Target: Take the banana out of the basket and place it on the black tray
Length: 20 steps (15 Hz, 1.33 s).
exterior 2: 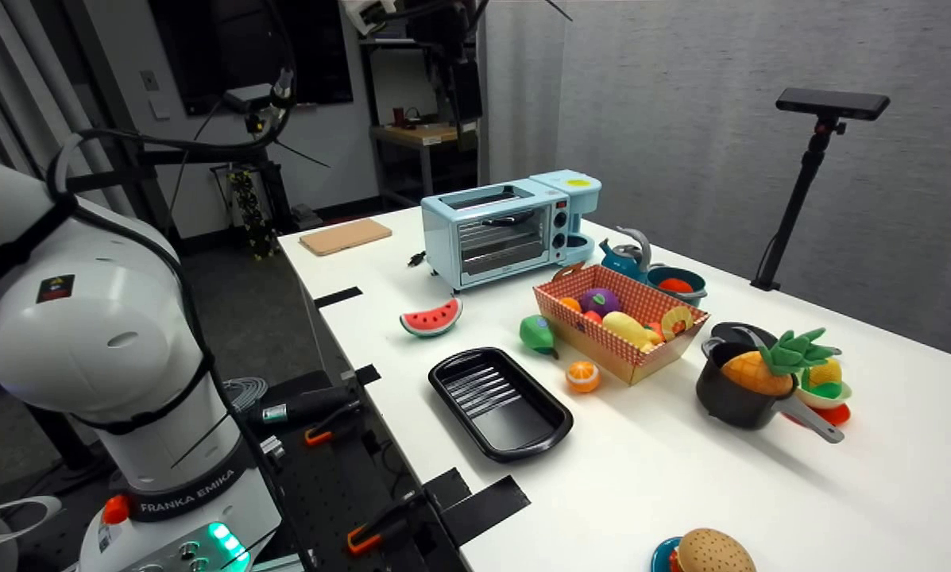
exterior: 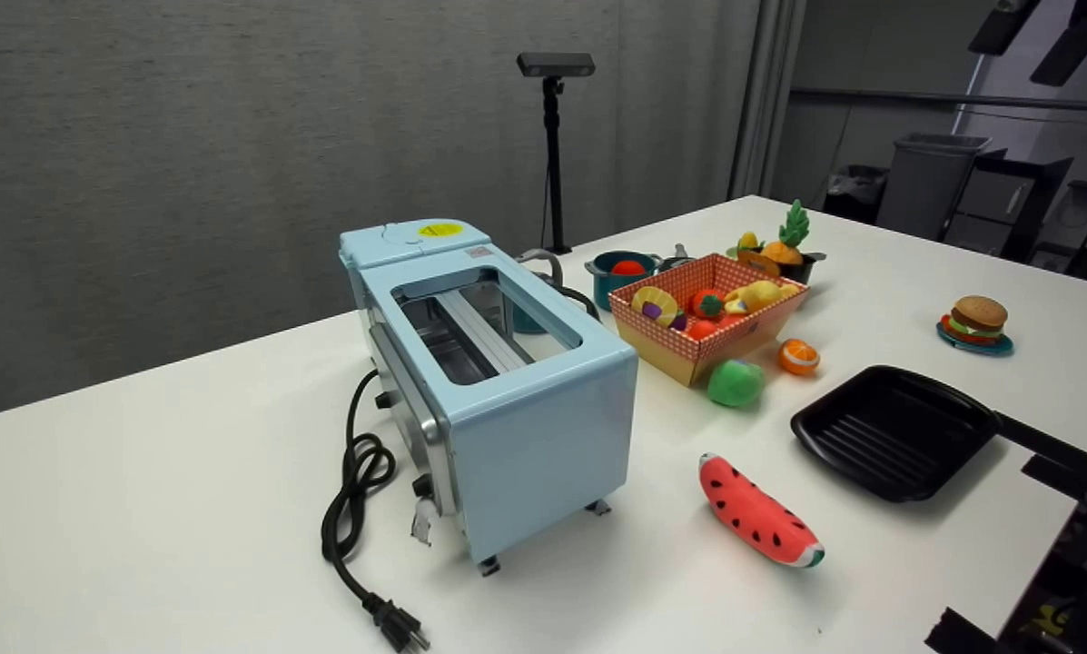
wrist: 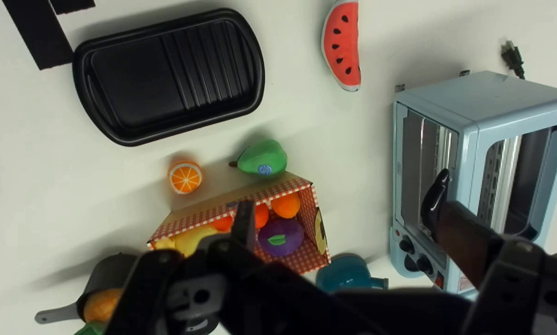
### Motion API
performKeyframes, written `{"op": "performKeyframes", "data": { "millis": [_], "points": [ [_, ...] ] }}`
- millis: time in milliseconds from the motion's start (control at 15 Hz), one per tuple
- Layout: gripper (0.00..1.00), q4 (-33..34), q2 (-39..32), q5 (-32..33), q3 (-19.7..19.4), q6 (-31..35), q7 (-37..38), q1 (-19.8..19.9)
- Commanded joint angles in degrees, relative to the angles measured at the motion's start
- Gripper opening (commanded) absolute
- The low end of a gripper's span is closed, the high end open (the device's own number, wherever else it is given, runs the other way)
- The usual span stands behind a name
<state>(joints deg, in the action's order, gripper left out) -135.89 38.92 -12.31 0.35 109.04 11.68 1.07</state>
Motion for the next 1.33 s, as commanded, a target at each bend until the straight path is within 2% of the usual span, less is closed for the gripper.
{"op": "performKeyframes", "data": {
  "millis": [0,333,800,1267],
  "points": [
    [1.00,8.2,-6.1,-0.3,-0.1,-7.4,1.6,0.5],
    [1.00,20.2,-17.0,0.1,-1.1,-12.6,1.9,1.2],
    [1.00,36.9,-34.4,1.1,-2.4,-16.7,3.0,2.1],
    [1.00,42.8,-44.6,9.3,-1.7,-12.9,3.1,0.6]
  ]
}}
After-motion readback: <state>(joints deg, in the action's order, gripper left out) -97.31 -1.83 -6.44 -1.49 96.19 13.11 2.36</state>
